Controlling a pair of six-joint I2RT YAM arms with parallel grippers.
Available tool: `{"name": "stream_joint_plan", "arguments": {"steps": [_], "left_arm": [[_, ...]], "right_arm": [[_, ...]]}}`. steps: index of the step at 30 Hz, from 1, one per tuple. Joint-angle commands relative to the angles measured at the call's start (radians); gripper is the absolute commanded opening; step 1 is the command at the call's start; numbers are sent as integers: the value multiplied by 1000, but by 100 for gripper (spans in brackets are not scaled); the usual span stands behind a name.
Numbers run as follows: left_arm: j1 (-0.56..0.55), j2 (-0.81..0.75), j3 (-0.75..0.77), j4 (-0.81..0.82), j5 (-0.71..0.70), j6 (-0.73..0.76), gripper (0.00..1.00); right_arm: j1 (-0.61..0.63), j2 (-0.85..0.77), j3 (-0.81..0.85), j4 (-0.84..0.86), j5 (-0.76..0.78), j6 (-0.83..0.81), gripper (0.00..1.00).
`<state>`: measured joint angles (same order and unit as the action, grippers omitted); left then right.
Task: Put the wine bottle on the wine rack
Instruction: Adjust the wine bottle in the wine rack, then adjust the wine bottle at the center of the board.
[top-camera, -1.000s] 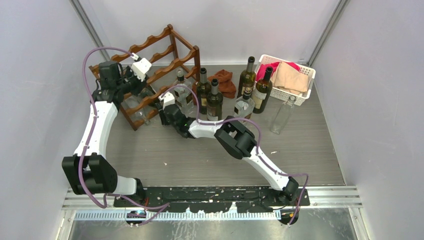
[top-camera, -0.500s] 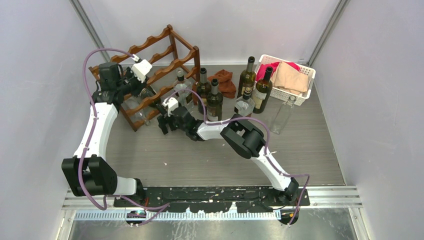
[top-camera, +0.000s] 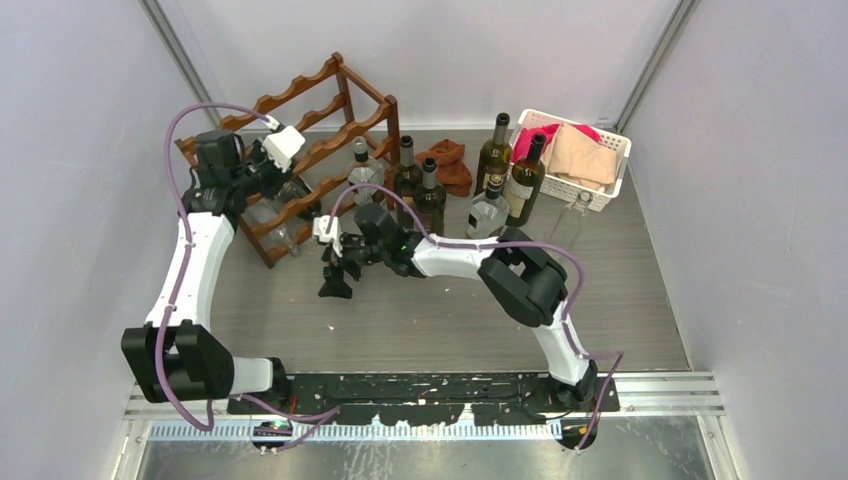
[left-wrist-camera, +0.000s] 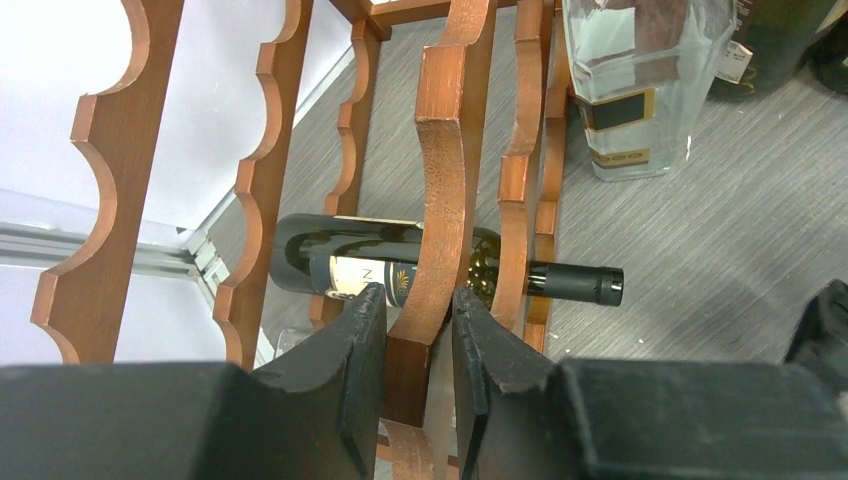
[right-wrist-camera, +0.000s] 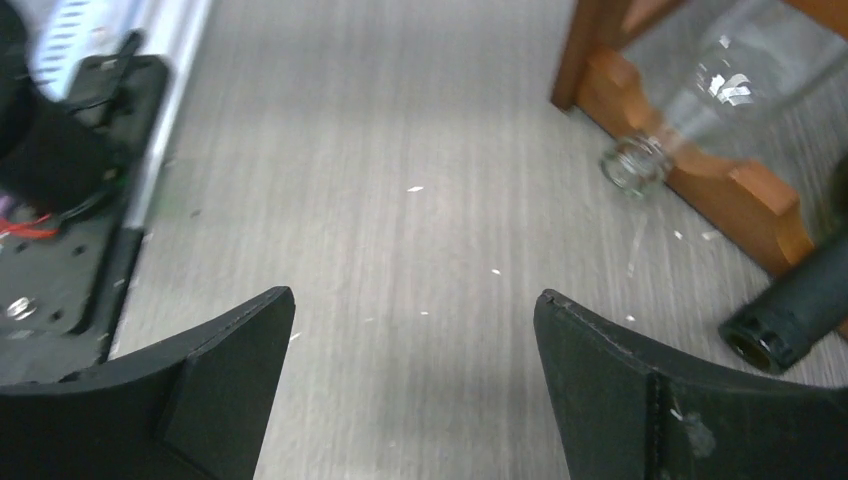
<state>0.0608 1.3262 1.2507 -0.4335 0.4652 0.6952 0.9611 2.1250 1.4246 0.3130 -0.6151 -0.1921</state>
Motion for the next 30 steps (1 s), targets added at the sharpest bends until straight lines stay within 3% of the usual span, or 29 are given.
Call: {"name": "stream_joint_plan", "arguments": {"steps": [1,7,11,12,14,20,30], "left_arm": [[14,-22,-48,-245,11,6,1],[14,-37,-50,-279,63,14,1],[15,-21,-26,-291,98,-5,4],[14,-16,-13,-288,100,-22,10],[14,-8,13,-277,100,-76,32],[15,-36,45,-159,79,-289,61],[14,-168,41,23,70,-647,76]], "right_arm": [[-8,-135,23,-220,-215,-206,95],[-88,-251,96,-434,-389,-286,96],[-155,-333,174,-531,-422,-299,96],[-167,-350,192,-552,-426,-304,97],[-183,-389,220,-585,-427,-305,97],[-201,-485,244,-604,-379,-273,99],[-313,-535,358,-715,-126,-170,100]]}}
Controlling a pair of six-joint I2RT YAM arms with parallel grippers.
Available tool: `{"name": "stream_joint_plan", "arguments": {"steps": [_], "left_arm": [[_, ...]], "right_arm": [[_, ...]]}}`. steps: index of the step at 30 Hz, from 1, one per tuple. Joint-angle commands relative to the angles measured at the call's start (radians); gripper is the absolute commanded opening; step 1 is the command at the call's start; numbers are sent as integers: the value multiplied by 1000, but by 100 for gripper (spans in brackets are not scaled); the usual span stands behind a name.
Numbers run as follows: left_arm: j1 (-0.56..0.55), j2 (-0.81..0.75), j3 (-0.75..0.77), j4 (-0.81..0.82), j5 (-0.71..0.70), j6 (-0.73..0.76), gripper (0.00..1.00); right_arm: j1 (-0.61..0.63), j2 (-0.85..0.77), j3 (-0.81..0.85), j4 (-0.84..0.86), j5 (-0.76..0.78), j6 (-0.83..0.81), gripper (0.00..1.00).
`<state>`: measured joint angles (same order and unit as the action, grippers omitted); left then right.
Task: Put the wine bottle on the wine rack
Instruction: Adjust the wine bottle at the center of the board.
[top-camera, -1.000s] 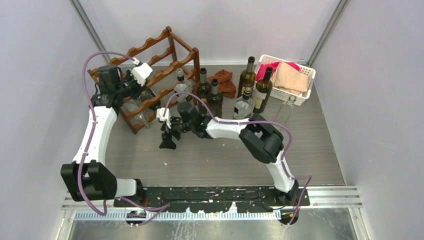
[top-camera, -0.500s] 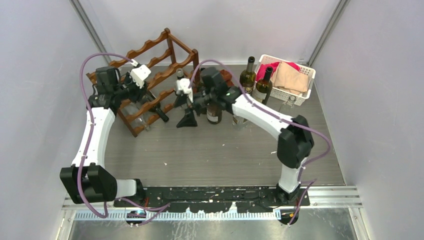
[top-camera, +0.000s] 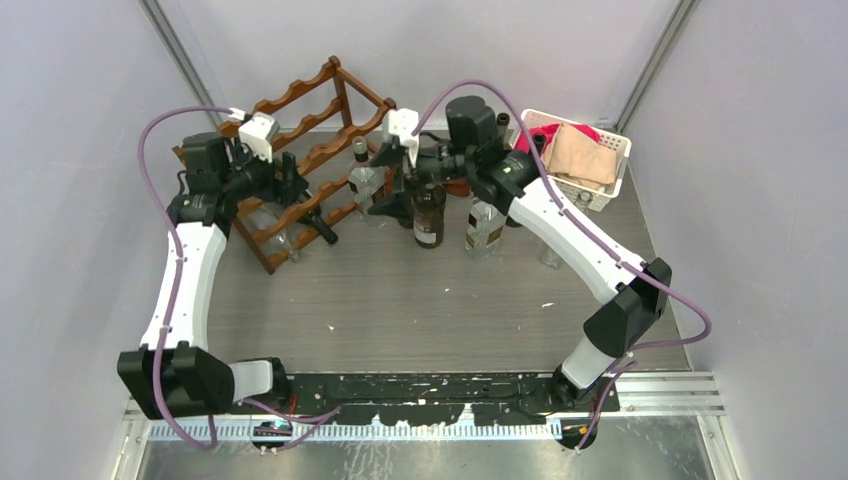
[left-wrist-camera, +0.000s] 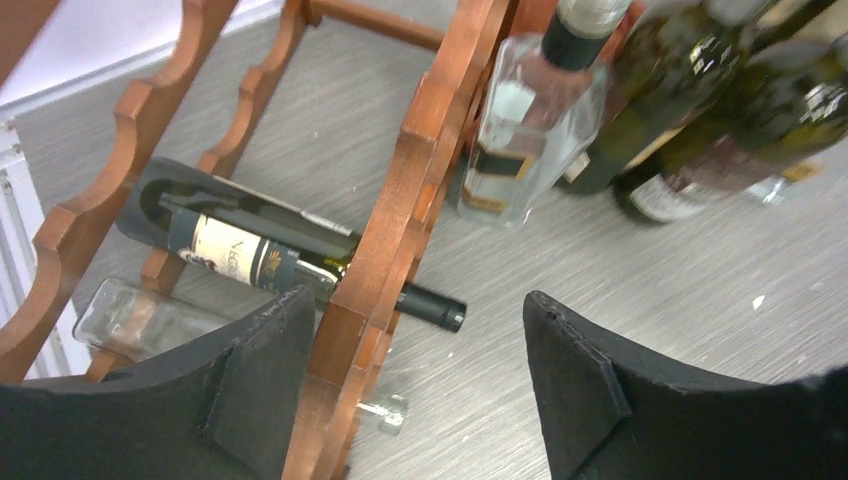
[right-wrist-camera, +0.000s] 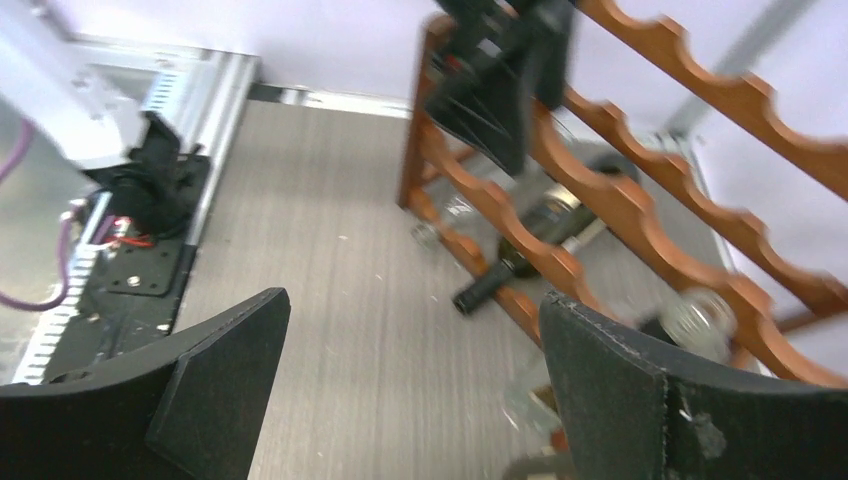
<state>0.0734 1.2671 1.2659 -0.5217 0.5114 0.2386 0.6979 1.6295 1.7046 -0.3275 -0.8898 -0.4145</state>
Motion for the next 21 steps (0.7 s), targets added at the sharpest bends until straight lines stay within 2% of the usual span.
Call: {"name": "stream_joint_plan", "arguments": {"steps": [1,6,11,16,21], "left_arm": [[3,-132,18,128,17,-224,79],[2,-256,-51,249,-65,-433,92],[2,-309,-131,401,-44,-661,90],[2,-291,-157,530,5,-798,87],[2,-255,-160,600,58,-899,85]], "right_arm": [[-65,-43,92,-92,182,68,100],[-118,-51,161,-216,398,102,100],[-147,-21,230,-346,591,94,99],[-155,48,298,-446,658,100,94],[-157,116,359,-516,642,105,85]]}}
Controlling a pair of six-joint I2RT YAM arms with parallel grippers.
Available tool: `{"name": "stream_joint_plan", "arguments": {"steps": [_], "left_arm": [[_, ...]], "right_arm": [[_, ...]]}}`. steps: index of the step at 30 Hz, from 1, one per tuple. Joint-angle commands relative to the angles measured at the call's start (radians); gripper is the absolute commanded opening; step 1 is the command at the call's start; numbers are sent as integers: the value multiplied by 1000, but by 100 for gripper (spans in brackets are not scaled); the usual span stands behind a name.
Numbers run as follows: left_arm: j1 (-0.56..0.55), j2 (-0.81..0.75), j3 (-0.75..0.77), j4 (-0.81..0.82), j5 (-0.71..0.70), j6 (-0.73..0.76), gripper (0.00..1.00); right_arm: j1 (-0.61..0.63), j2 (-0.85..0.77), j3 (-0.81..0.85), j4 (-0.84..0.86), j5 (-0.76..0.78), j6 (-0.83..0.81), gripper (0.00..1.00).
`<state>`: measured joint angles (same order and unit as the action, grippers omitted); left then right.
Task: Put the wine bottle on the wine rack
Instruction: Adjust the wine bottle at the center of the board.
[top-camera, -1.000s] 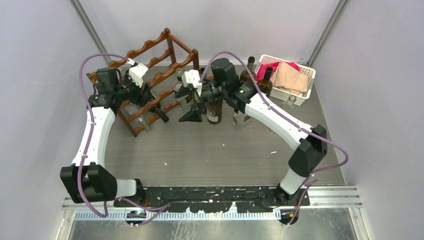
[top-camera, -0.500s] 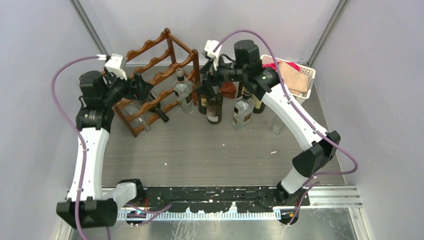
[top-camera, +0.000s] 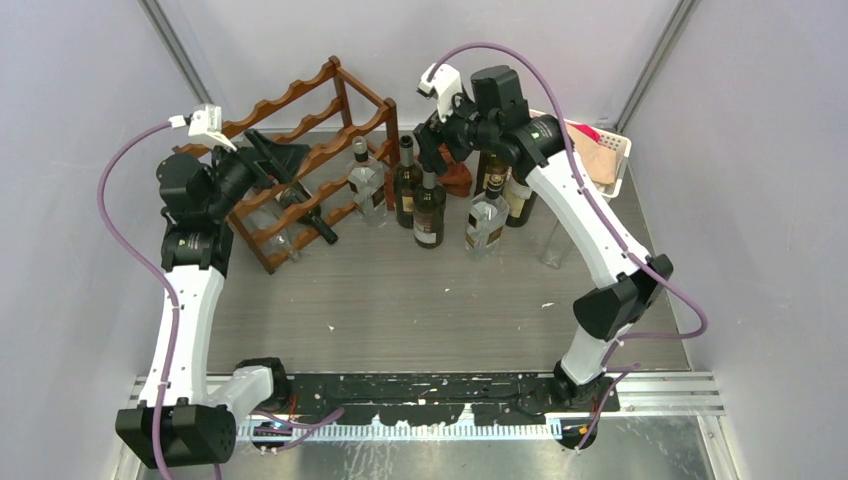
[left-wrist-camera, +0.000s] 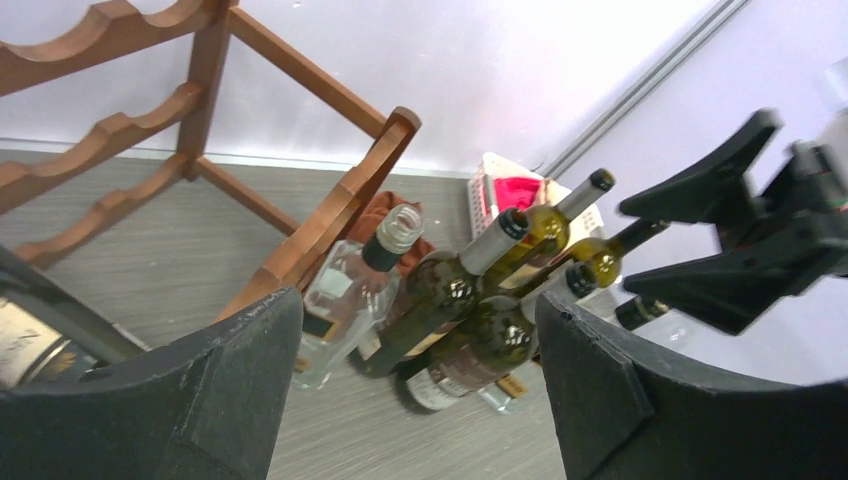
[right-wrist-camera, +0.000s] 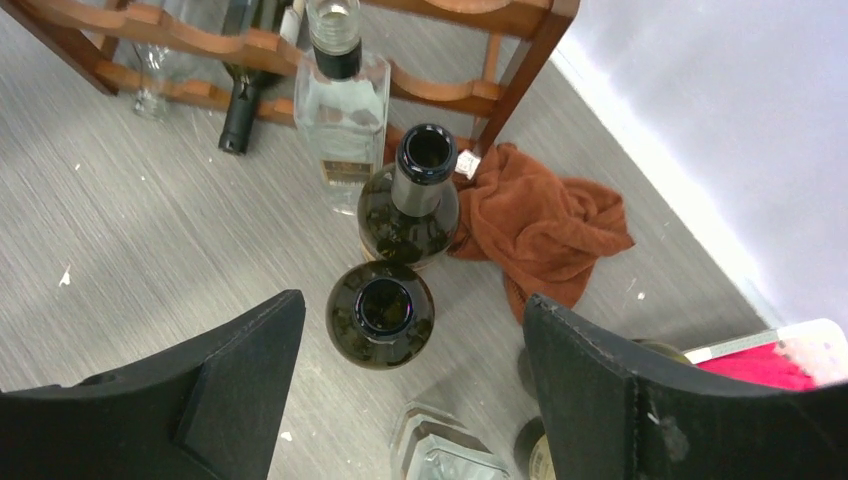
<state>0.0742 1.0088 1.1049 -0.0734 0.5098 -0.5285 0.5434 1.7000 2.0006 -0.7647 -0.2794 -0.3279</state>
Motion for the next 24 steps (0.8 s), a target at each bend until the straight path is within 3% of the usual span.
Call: {"name": "stream_joint_plan", "arguments": {"steps": [1,6,13,19,24], "left_arm": [[1,5,-4,162,65,-144,85],[-1,-2,-48,236,62,-204,84],[-6,10,-55,245,71,-223,83],[-12,23,-53,254,73,-232,82],[-14,39,-44,267,80,-232,82]], "right_arm": [[-2,54,74,-93,23,19,83],[-3,106,96,-132,18,28,77],[-2,156,132,-168,9,32,62],[-11,139,119,-163,34,10,31],[-39,118,117,-144,44,-1,17]]}}
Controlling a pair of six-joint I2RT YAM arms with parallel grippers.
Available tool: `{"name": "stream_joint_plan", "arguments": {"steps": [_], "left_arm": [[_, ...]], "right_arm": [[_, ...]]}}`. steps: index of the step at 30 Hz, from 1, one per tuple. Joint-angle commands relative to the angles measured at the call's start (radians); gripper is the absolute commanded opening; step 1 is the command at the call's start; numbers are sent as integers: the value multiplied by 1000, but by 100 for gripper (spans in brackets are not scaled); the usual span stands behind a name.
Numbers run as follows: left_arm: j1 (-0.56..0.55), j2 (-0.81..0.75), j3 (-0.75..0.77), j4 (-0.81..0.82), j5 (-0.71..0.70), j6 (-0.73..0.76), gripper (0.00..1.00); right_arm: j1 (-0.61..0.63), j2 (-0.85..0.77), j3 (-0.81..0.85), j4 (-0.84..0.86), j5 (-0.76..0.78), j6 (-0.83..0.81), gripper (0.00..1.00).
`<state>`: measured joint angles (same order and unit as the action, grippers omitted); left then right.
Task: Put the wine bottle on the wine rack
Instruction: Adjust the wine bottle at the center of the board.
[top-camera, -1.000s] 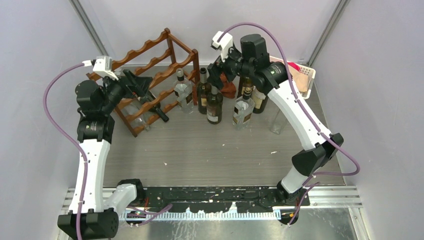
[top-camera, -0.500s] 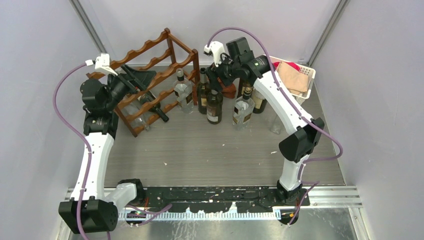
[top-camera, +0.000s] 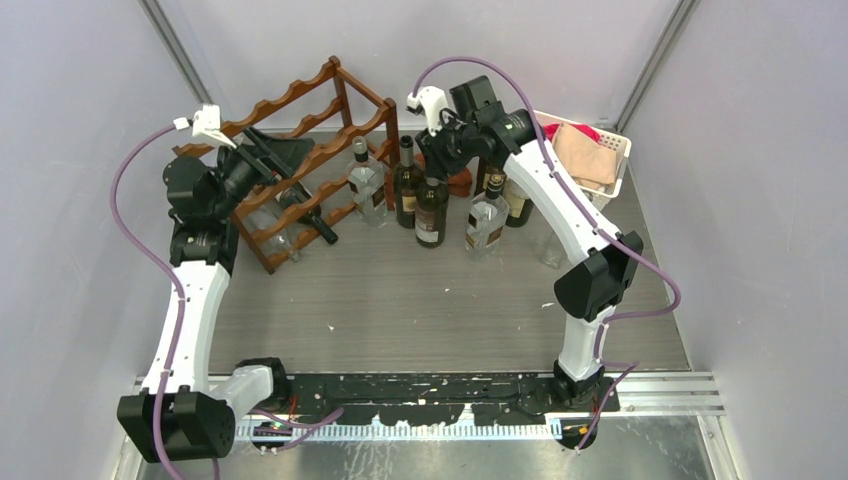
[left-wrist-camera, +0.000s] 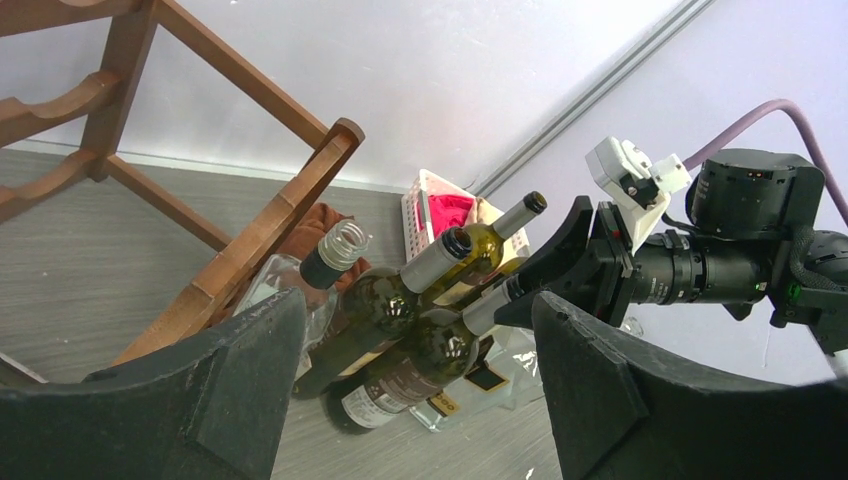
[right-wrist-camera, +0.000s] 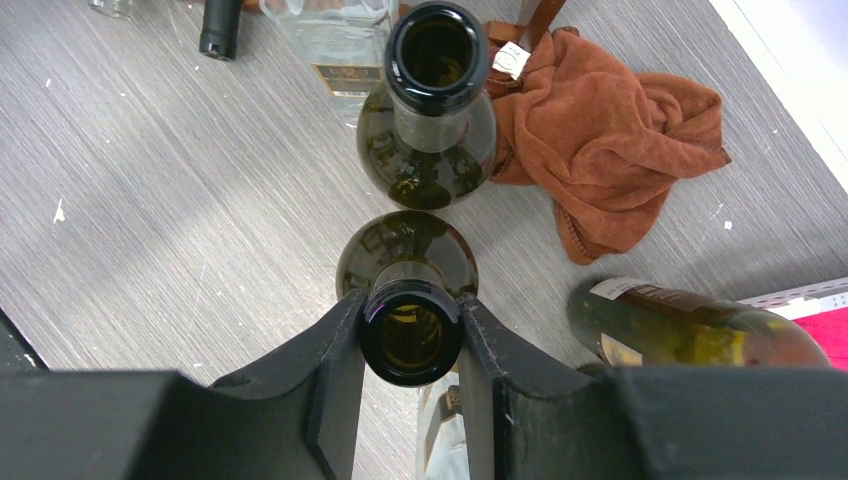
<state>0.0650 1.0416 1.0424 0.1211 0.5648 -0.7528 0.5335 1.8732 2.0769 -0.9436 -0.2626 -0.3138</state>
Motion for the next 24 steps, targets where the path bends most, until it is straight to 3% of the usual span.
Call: {"name": "stream_joint_plan", "arguments": {"steps": [1,14,23,24], "left_arm": [[-6,9,20,78,27,-9,82],[-22,39,34,109,38,-20,81],[-31,45,40,111,38,-20,81],[-33,47,41,111,38,-20,81]], "right_arm": [[-39,-58,43,42,29,-17,16],[-170,-21,91,80,56,-55,12],[-205,-24,58,80,44,-43,20],[-206,-28,52,80,42,-41,25]]}}
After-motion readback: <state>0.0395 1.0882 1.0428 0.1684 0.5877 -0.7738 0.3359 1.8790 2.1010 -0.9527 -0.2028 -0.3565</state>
